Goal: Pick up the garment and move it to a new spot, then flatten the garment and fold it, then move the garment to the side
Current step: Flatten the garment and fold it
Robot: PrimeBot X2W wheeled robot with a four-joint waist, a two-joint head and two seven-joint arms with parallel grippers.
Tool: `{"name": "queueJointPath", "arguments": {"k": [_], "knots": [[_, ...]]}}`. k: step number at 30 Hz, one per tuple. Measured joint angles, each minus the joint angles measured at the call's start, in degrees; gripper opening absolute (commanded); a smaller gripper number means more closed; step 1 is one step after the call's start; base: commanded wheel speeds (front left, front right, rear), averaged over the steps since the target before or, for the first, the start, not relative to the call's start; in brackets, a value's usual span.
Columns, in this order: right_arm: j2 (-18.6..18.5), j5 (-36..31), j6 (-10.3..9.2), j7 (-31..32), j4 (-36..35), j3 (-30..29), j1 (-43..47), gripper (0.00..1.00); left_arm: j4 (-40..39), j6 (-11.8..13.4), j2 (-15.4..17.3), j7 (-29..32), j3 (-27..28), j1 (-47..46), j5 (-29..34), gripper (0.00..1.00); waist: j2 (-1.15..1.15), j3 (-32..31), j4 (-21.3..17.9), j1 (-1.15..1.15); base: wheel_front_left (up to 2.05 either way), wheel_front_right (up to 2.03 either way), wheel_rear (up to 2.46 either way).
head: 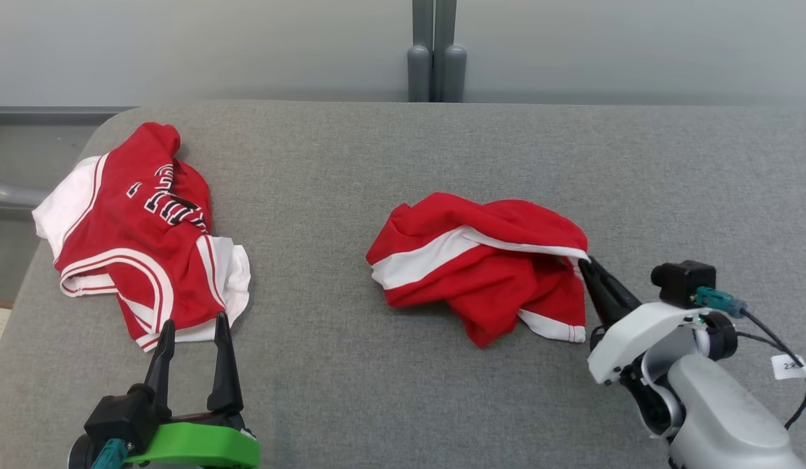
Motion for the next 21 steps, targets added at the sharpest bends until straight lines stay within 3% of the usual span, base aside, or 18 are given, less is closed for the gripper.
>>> {"name": "queueJointPath", "arguments": {"k": [6,13,21], "knots": [[-6.23,2.33,0.0,2.02,-2.88,-0.83,-0.94,0.0,0.35,-0.24,-0.04,0.0,0.01,-0.11,0.19,1.0,0.0,-0.02,-1.83,0.0,0.0,0.0,0.0],[-13.82,8.64,0.01,9.89,-6.72,0.51,-0.32,0.0,1.04,-0.47,-0.12,0.0,-0.15,-0.7,0.21,1.0,0.0,0.87,-4.0,0.0,0.0,0.0,0.0],[-17.85,12.92,0.01,16.93,-6.1,4.8,1.52,0.0,1.92,-0.73,-0.15,0.0,-0.49,-2.31,0.22,1.0,0.0,2.23,-5.99,0.0,0.0,0.0,0.0]]}}
